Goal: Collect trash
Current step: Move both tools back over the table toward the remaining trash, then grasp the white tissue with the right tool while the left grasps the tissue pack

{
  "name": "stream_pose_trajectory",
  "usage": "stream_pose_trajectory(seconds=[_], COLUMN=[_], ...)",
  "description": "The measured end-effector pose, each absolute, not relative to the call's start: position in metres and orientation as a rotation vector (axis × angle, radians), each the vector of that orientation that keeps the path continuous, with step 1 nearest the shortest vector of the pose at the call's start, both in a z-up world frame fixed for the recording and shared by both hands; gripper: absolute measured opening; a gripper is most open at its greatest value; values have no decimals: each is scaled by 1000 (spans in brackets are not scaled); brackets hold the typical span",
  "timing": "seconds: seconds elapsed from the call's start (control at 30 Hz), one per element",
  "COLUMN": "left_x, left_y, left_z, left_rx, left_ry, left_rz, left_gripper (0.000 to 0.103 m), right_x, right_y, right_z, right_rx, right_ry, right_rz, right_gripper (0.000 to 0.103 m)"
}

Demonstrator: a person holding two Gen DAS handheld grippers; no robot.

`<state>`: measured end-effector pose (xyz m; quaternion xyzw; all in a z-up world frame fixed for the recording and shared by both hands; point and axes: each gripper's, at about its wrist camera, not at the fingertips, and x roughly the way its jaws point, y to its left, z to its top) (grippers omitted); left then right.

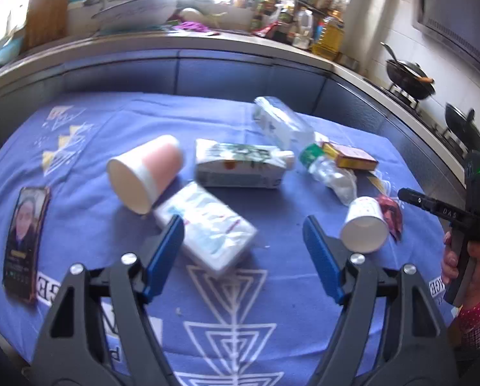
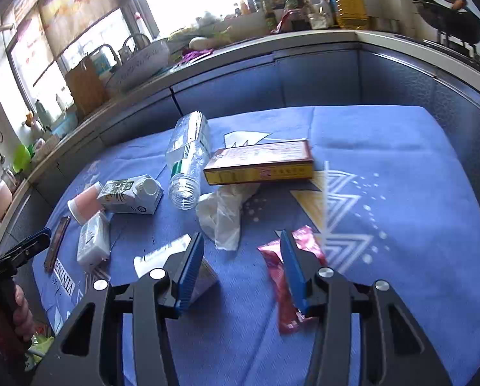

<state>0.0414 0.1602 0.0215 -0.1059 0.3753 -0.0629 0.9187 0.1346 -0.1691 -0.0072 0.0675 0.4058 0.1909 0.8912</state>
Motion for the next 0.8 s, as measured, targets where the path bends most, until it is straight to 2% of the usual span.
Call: stream_pose_trajectory(seconds=[0.1, 0.23, 0.27, 0.3, 0.33, 0.37, 0.43, 0.47, 0.5, 0.63, 0.67, 0.7, 0.73, 0.8], left_x=[54, 77, 83, 88, 93, 98, 101, 100, 99, 87, 83, 78, 73, 61], left_y=[190, 187, 184, 182, 182, 180, 177, 174, 171, 173, 175, 176, 174, 168], left_z=[8, -9, -13, -18, -23, -27, -31, -32, -35, -31, -29, -26, -24, -19], left_rx=[-353, -370, -359, -351, -349, -356, -364, -347, -318, -286, -298, -303, -296, -260], left_ry=[830, 913, 929, 942, 956, 975, 972, 964, 962, 902, 899, 889, 887, 864], left_rz=[-125, -107, -95, -90, -77, -68, -73, -51, -27, -45, -61, -79, -99, -130], left_gripper=[82, 82, 82, 82, 82, 82, 81, 77, 61, 30, 26, 10, 1, 1], right_x=[165, 192, 195, 198, 200, 199, 187, 180, 169, 118, 105, 89, 77, 53], right_y=[-138, -111, -109, -107, -107, -109, -119, -123, -129, -148, -153, -160, -166, -180], right_z=[-20, -33, -38, -42, -45, -44, -34, -26, -18, 10, 15, 18, 20, 17], right_rx=[108, 19, 14, 9, -1, 13, 71, 79, 90, 134, 134, 141, 151, 170], right_ry=[914, 965, 979, 996, 1012, 1009, 969, 941, 907, 770, 735, 693, 661, 618], right_rz=[408, 380, 376, 377, 370, 370, 392, 387, 383, 393, 383, 373, 361, 306], right_gripper=[50, 50, 46, 25, 14, 6, 3, 3, 3, 3, 3, 3, 3, 3])
